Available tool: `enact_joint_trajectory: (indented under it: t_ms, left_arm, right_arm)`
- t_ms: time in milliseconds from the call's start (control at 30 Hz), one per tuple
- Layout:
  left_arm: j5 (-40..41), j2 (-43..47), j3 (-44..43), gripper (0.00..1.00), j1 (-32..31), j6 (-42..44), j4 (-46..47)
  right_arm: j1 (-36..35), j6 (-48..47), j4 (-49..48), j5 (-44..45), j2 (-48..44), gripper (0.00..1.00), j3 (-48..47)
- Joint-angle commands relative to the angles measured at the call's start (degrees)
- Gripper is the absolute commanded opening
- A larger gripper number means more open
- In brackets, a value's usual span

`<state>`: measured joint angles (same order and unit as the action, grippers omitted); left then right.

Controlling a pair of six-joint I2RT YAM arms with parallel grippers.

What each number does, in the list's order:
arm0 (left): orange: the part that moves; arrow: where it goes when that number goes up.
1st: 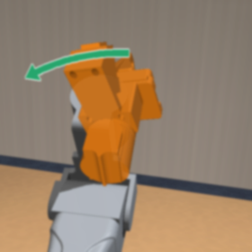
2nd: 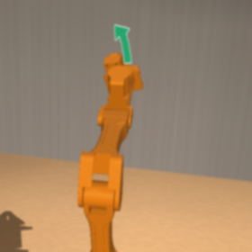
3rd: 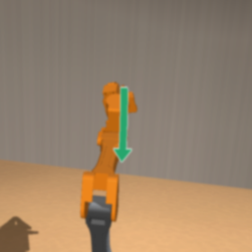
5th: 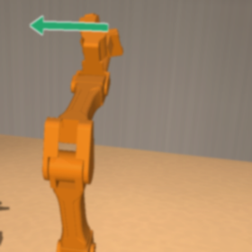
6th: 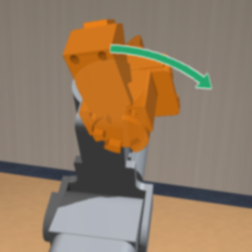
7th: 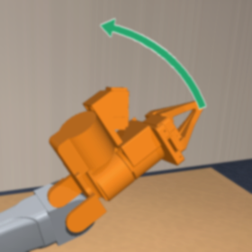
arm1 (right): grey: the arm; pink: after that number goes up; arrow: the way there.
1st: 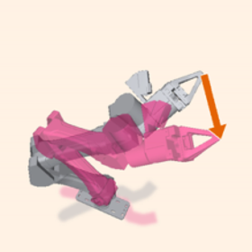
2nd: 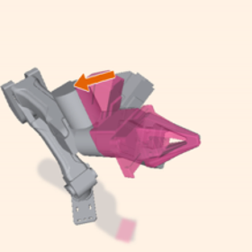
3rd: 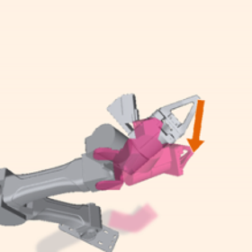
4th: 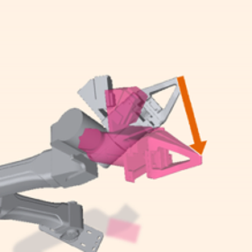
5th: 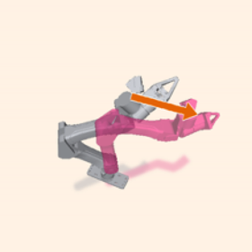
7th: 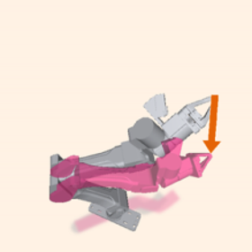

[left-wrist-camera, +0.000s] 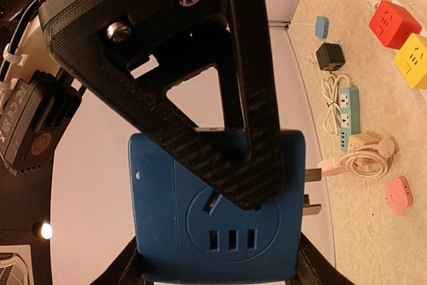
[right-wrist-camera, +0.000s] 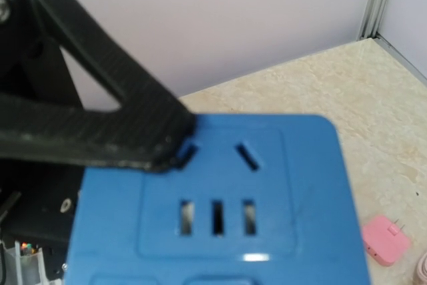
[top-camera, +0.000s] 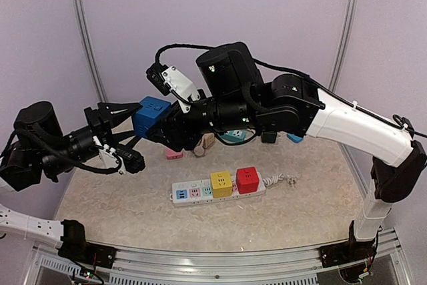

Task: Insert the plug
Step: Adjust the plug.

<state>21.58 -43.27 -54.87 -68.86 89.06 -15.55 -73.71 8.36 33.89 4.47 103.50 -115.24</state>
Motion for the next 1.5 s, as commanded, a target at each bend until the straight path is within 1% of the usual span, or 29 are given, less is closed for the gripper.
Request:
enact_joint_trajectory:
  t_ms: [0, 33, 67, 100, 133, 167, 200, 233, 333, 433, 500, 533, 633, 700, 800, 900, 1033, 1133, 1367, 1400, 1467]
  left_arm:
    - [-2.87, 0.39, -1.21, 0.0, -0.13, -2.65, -0.95]
    - [-3.13, 0.52, -1.25, 0.0, -0.13, -3.09, -1.49]
    - [-3.39, 0.68, -1.35, 0.1, -0.13, -3.75, -2.11]
    - [-3.93, 0.89, -1.79, 0.38, -0.13, -4.77, -3.16]
    - [-4.54, 1.11, -2.37, 0.7, -0.13, -6.21, -4.54]
    - [-5.07, 1.22, -3.0, 0.88, -0.13, -7.72, -6.32]
    - [-5.59, 1.45, -3.76, 0.97, -0.13, -9.86, -8.11]
    - [-6.24, 1.54, -4.51, 0.99, -0.09, -12.37, -9.92]
    - [-8.62, 1.43, -7.13, 0.99, -0.05, -20.48, -16.39]
    - [-12.32, 0.77, -9.58, 0.99, 0.44, -34.4, -20.54]
    - [-16.16, -0.18, -11.55, 0.99, 1.3, -44.09, -22.5]
    - [-18.2, -0.95, -12.53, 0.99, 1.51, -47.58, -23.38]
    - [-22.98, -2.38, -14.06, 0.99, 1.27, -54.05, -23.63]
    - [-22.94, -3.53, -14.44, 0.99, 0.83, -55.18, -22.14]
    - [-22.46, -4.92, -14.87, 0.99, -0.76, -54.22, -21.07]
    - [-19.54, -6.02, -14.86, 0.99, -4.19, -52.14, -19.57]
    - [-17.52, -6.48, -14.75, 0.98, -5.42, -52.37, -17.68]
    - [-16.12, -6.56, -13.99, 0.89, -5.75, -52.55, -16.46]
    - [-13.53, -6.7, -14.2, 0.58, -6.45, -52.1, -13.73]
    - [-13.39, -6.74, -14.21, 0.53, -6.53, -52.02, -13.7]
    - [-12.93, -6.78, -13.89, 0.38, -6.63, -51.74, -13.21]
  right_arm:
    - [1.18, -3.11, -2.63, 0.3, -1.9, 0.0, 2.35]
    - [1.39, -3.89, -2.99, -0.11, -2.24, 0.0, 3.02]
    - [1.59, -4.81, -3.41, -0.52, -2.74, 0.0, 3.95]
    - [1.93, -5.92, -3.85, -1.54, -3.27, 0.0, 4.87]
    - [2.44, -7.38, -4.4, -2.89, -4.26, 0.0, 6.08]
    - [2.79, -8.6, -4.96, -4.11, -5.18, 0.0, 7.56]
    - [3.11, -10.37, -5.72, -5.96, -6.18, 0.0, 9.01]
    - [3.4, -11.76, -6.44, -8.11, -7.12, 0.0, 10.56]
    - [3.57, -16.67, -8.56, -14.25, -10.11, 0.0, 15.0]
    - [3.54, -22.8, -11.74, -20.9, -13.21, 0.0, 20.33]
    - [3.57, -27.1, -14.83, -25.4, -15.28, 0.0, 23.46]
    - [3.56, -28.98, -16.7, -27.09, -16.25, 0.0, 24.94]
    - [3.65, -32.97, -21.75, -29.88, -17.88, 0.0, 27.5]
    - [3.65, -34.78, -23.41, -30.58, -17.75, 0.0, 27.54]
    - [3.63, -35.27, -23.94, -30.5, -16.42, 0.0, 25.86]
    - [3.61, -35.04, -24.39, -29.98, -15.56, 0.0, 25.11]
    - [3.66, -34.02, -25.56, -29.25, -15.6, 0.0, 25.32]
    - [3.65, -33.85, -26.3, -29.09, -15.79, 0.0, 25.63]
    - [3.66, -33.67, -25.71, -28.73, -15.23, 0.0, 24.88]
    - [3.65, -33.67, -25.65, -28.63, -15.11, 0.0, 24.8]
    - [3.63, -33.52, -25.62, -28.51, -14.79, 0.0, 24.55]
